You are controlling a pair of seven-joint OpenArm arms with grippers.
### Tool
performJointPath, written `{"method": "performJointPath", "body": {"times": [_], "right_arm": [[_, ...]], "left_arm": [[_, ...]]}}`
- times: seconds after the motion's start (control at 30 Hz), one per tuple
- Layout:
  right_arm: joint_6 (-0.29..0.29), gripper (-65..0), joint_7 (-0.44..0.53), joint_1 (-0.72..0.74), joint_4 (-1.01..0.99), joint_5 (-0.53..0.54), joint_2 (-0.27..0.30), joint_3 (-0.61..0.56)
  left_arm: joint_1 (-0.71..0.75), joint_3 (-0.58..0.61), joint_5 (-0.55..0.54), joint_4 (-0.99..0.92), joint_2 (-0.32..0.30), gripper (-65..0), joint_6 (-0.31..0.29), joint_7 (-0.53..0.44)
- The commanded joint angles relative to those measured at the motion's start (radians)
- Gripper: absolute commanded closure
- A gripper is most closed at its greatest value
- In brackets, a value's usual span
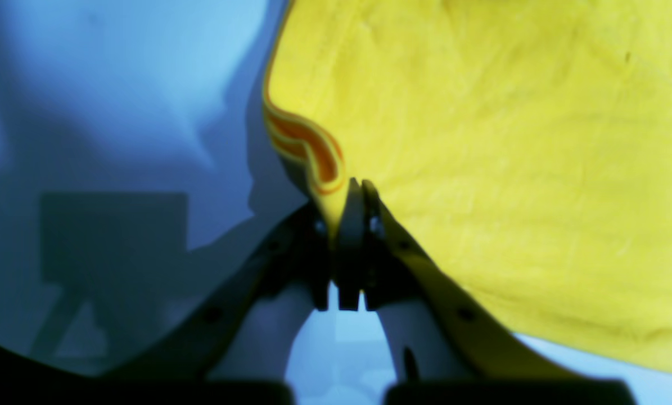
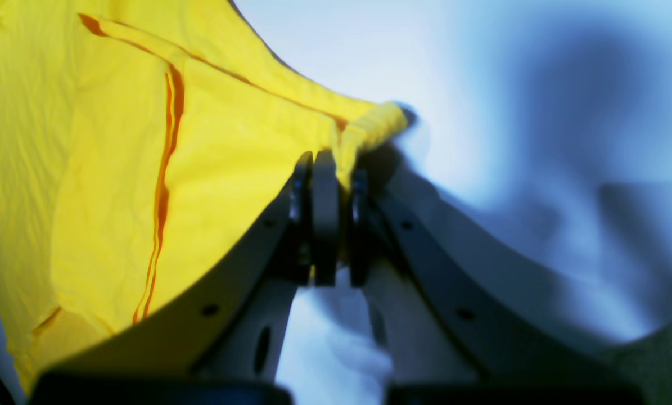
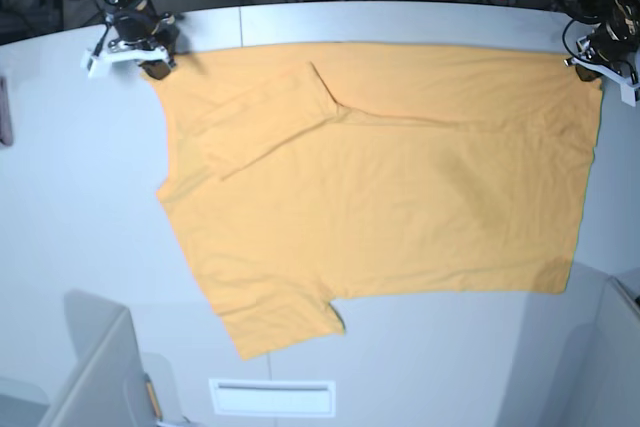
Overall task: Fold the T-shirt properly
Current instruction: 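Pull the shirt further toward the robot with both grippers, then release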
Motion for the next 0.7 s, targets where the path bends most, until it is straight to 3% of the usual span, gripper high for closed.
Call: {"method": "performJointPath", "body": {"times": [0.0,0.67], "right_arm": [[-0.007,0.0,0.011,-0.021,0.012,-0.005,0.009,0.009],[-0.007,0.0,0.011,-0.145,0.087,-0.006,0.006,-0.002]], "left_arm": [[0.018,-0.007,0.03,0.007,-0.018,0.0,0.012,0.022],[0.136,-0.098,0.033,0.085,0.044,0.0,0.012,0.024]]}}
